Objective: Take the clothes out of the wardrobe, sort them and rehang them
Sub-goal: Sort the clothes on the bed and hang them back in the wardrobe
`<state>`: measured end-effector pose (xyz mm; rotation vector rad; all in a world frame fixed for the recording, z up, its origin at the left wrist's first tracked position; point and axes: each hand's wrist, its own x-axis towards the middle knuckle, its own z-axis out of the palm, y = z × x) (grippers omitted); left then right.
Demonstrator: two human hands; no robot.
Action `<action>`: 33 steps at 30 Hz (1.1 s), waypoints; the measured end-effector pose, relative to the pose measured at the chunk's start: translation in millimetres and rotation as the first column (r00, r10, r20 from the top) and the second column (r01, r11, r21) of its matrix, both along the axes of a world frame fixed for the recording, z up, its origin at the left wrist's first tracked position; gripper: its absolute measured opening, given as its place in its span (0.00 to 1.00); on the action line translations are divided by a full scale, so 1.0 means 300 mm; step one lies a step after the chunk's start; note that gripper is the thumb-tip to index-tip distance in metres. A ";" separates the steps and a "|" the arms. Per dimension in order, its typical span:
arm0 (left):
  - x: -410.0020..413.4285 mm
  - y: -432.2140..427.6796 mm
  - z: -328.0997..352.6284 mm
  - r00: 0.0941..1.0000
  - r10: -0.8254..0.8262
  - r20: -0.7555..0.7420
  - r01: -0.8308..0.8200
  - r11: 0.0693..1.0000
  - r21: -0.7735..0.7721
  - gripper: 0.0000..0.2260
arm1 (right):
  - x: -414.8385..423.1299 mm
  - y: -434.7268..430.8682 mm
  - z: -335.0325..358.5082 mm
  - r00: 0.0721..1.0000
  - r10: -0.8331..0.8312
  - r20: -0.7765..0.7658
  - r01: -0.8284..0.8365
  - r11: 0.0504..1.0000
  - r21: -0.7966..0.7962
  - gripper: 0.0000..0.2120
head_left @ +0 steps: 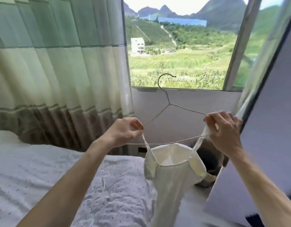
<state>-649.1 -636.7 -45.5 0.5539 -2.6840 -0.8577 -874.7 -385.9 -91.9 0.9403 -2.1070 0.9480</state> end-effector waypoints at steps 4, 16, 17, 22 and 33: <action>-0.188 0.034 0.012 0.985 -0.159 0.073 0.160 0.987 -0.008 0.04 | -0.073 0.149 0.012 0.989 -0.144 0.010 0.144 0.989 -0.021 0.09; -0.658 0.246 0.234 0.821 -0.529 -0.216 0.565 0.806 0.175 0.12 | -0.174 0.362 0.217 0.893 -0.449 0.023 0.449 0.891 -0.065 0.10; -0.688 0.265 0.237 0.817 -0.525 -0.241 0.572 0.790 0.219 0.11 | -0.178 0.367 0.225 0.866 -0.497 0.051 0.499 0.864 -0.062 0.09; -0.763 0.343 0.192 0.832 -0.538 -0.133 0.549 0.767 0.333 0.11 | -0.110 0.321 0.250 0.800 -0.528 0.286 0.567 0.821 -0.071 0.14; -0.746 0.279 0.228 0.718 -0.690 0.093 0.619 0.694 0.368 0.11 | -0.158 -0.038 0.352 0.698 -0.194 0.689 0.266 0.964 0.002 0.15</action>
